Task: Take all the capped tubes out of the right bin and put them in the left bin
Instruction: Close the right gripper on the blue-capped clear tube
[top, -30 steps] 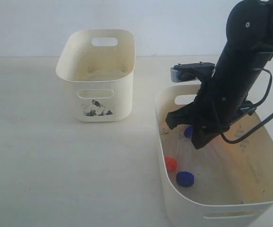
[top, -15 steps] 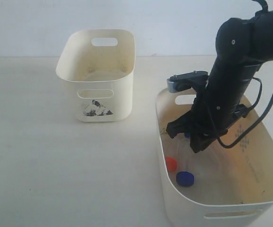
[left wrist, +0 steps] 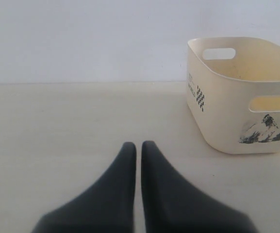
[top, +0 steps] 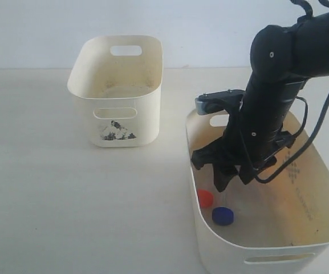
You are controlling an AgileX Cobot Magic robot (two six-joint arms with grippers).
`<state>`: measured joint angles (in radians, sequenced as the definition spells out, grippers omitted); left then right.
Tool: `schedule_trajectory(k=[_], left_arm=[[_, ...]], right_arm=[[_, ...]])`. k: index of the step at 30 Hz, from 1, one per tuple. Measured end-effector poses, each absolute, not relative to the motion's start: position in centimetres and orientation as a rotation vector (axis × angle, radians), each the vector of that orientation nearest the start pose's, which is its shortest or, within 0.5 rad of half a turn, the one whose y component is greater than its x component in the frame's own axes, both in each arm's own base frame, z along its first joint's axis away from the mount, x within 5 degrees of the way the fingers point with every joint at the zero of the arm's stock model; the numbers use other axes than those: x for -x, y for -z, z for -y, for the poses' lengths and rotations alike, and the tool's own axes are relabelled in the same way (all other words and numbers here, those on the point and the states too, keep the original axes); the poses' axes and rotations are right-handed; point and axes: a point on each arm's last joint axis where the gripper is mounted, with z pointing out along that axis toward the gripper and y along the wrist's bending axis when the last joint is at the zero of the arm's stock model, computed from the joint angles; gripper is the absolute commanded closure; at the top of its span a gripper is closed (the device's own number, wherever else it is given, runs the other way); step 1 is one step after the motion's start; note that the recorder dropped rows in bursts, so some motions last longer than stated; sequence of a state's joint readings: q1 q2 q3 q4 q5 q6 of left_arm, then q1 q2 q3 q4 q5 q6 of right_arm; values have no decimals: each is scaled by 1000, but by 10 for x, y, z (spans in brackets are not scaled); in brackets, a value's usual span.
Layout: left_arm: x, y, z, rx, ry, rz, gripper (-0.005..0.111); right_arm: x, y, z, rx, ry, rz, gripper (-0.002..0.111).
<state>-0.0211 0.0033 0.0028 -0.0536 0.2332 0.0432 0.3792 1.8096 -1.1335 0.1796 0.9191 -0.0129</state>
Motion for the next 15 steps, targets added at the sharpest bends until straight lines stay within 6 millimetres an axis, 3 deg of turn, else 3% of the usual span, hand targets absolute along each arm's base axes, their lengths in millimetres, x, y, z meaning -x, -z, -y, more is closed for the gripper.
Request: schedule_trajectory(k=[8, 15], left_arm=[[-56, -191, 2, -20, 33, -1722, 102], [-56, -191, 2, -20, 33, -1722, 102]], right_arm=[[-298, -157, -136, 341, -220, -3142, 58], [-292, -148, -147, 303, -223, -3110, 58]])
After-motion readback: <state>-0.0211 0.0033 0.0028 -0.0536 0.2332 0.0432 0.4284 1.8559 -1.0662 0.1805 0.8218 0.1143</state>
